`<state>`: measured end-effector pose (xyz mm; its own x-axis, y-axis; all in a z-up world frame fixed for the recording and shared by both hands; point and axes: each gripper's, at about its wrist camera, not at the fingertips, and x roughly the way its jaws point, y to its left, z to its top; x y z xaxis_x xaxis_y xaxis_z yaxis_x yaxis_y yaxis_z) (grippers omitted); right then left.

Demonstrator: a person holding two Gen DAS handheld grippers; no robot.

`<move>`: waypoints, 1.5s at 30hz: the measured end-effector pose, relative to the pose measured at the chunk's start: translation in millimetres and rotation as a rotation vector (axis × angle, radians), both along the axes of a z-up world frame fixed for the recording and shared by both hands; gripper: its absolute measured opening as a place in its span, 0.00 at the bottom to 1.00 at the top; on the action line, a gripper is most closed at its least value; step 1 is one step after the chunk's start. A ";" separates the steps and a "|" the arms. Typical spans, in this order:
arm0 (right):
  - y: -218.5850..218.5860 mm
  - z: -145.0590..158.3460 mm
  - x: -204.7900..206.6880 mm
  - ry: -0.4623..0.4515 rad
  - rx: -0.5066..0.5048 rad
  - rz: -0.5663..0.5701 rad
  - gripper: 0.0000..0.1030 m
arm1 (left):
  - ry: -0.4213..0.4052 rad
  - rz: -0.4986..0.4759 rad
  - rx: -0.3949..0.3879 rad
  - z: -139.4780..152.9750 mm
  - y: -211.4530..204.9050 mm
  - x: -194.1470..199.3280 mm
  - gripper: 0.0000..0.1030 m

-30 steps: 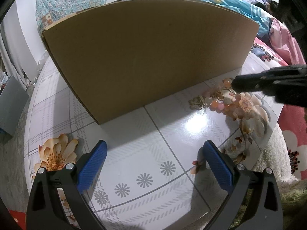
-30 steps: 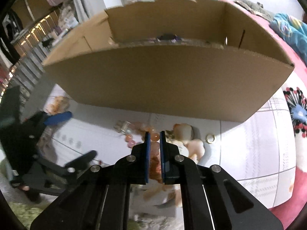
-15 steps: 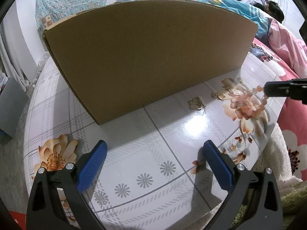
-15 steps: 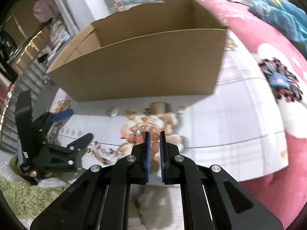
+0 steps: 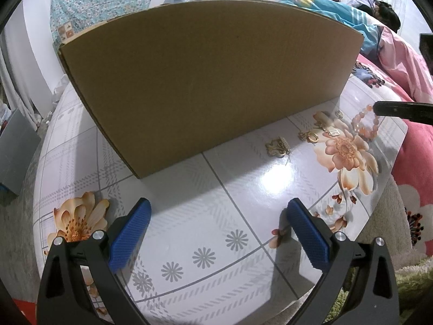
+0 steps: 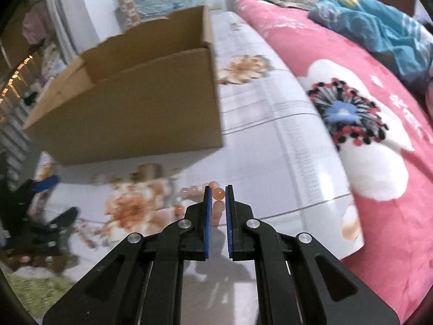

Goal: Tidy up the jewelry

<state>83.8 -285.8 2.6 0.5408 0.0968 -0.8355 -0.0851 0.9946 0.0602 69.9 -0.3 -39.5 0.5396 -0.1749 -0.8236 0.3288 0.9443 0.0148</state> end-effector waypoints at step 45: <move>65.9 -7.3 -4.2 -0.057 0.224 0.213 0.29 | 0.016 -0.275 0.013 9.3 -60.7 36.6 0.16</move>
